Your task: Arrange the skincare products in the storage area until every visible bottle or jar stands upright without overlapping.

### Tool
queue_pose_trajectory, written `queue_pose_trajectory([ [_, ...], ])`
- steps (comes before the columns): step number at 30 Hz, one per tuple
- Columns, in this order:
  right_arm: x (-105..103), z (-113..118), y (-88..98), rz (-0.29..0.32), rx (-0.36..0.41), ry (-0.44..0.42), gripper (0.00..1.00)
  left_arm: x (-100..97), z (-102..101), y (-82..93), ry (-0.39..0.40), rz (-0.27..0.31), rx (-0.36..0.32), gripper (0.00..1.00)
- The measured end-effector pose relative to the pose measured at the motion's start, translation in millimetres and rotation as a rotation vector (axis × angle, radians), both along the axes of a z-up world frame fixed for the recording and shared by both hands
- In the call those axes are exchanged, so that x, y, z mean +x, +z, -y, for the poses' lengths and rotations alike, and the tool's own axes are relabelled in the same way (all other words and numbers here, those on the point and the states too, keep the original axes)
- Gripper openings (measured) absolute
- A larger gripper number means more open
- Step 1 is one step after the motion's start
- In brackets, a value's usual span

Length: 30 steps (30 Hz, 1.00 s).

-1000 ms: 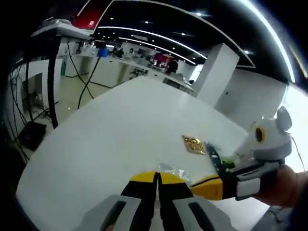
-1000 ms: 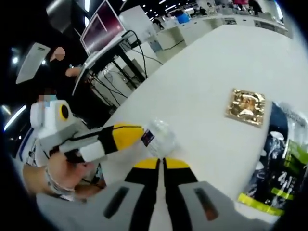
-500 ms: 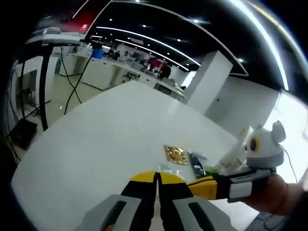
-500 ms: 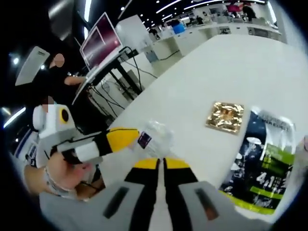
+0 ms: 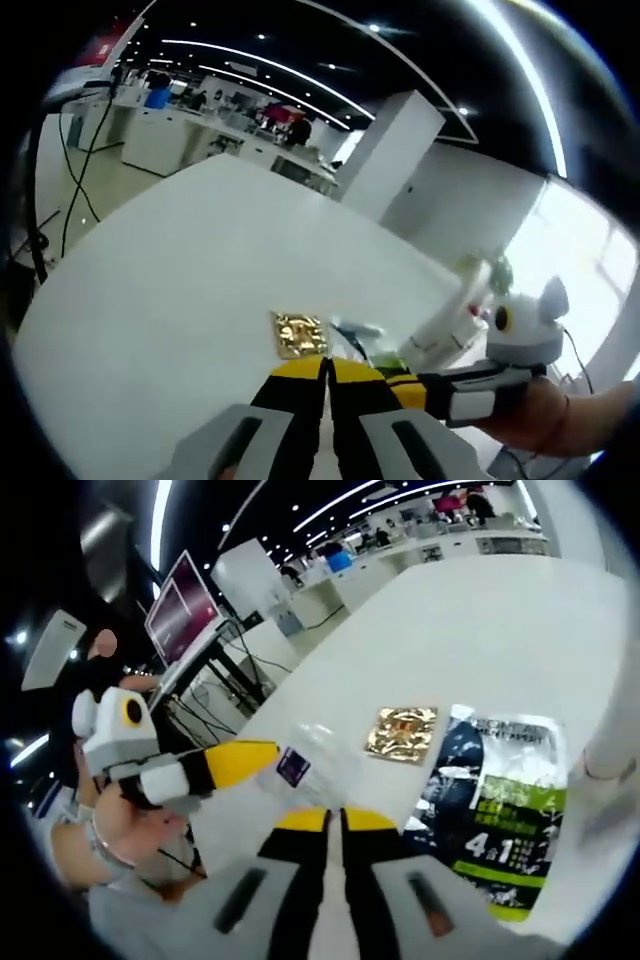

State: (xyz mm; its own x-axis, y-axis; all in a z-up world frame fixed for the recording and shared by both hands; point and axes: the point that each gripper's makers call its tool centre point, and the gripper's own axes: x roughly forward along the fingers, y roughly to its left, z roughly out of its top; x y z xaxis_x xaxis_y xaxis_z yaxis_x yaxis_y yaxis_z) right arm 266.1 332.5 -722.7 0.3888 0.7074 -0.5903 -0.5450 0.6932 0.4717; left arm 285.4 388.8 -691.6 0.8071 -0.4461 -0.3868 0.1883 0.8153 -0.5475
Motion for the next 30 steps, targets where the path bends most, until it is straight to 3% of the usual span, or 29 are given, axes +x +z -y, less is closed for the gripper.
queue_pose_trajectory([
  [8,-1,11,-15.8,-0.016,-0.036,-0.017,0.06,-10.3,9,-29.1,-0.033,-0.075,0.039,0.01],
  [12,-3,13,-24.5,-0.028,-0.053,-0.024,0.06,-16.6,12,-49.7,-0.061,-0.164,0.025,0.02],
  [18,-4,10,-32.6,-0.032,-0.092,0.002,0.06,-15.9,11,-63.9,-0.086,-0.192,0.107,0.02],
  [30,-2,6,-34.8,0.027,-0.154,0.053,0.13,-13.0,10,-68.6,-0.088,-0.201,0.14,0.06],
])
